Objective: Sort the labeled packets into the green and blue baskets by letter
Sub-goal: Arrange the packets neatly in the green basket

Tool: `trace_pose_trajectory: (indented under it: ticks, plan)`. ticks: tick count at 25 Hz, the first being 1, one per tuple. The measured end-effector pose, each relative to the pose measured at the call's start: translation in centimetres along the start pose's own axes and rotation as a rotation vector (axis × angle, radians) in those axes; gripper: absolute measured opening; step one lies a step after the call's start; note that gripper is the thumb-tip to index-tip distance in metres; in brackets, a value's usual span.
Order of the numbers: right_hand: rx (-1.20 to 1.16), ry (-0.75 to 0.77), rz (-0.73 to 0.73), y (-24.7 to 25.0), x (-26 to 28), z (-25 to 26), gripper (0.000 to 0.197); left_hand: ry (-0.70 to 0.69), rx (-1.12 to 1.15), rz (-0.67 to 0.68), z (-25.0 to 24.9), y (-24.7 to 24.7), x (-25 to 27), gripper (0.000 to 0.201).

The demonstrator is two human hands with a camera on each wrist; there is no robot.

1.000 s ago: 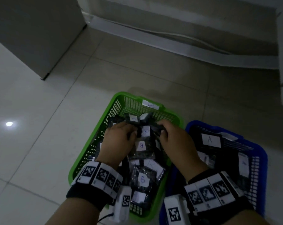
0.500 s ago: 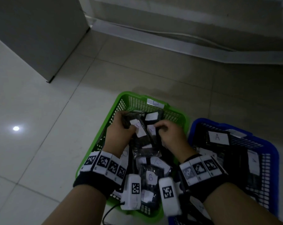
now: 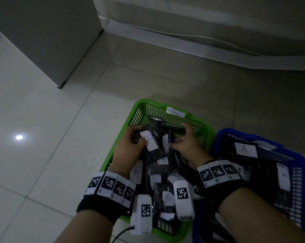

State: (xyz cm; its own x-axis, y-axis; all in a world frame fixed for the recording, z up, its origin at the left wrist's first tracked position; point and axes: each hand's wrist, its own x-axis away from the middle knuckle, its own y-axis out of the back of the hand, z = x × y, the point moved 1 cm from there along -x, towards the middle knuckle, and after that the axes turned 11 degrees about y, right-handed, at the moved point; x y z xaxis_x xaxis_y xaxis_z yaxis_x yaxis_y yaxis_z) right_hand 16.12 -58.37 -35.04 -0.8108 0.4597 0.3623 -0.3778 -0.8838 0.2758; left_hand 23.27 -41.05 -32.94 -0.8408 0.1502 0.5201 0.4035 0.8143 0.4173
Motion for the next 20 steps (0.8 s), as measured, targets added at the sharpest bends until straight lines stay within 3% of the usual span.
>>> trace_pose_trajectory:
  ticks: [2, 3, 6, 9, 11, 13, 18, 20]
  plan:
    - [-0.039, -0.051, -0.016, -0.4, 0.6, 0.4, 0.095, -0.011, 0.0, 0.041, 0.2, -0.3, 0.2, 0.029]
    - [0.041, -0.04, 0.004, -0.7, 0.5, 0.4, 0.09, -0.012, -0.002, 0.042, 0.2, -0.3, 0.4, 0.029]
    - [0.3, 0.047, 0.073, -1.3, 0.3, 0.1, 0.038, -0.013, 0.028, -0.005, 0.0, -0.3, 0.8, 0.031]
    - [0.159, 0.118, -0.097, -0.8, 0.6, 0.1, 0.013, 0.001, 0.038, -0.093, -0.3, 0.4, 0.9, 0.034]
    - [0.069, 0.212, -0.262, 0.0, 0.5, 0.7, 0.013, -0.009, 0.036, -0.111, -0.3, 0.6, 0.8, 0.036]
    - [0.016, 0.244, -0.321, 0.6, 0.0, 1.5, 0.018, -0.021, 0.023, -0.102, -0.4, 0.5, 0.8, 0.036]
    - [-0.522, -0.044, -0.085, 0.0, -0.2, 2.8, 0.018, -0.021, 0.021, -0.107, 0.0, 0.6, 0.7, 0.036]
    - [-0.36, 0.006, -0.186, 0.4, -0.5, 2.0, 0.017, -0.017, 0.028, -0.111, 0.2, 0.7, 0.7, 0.036]
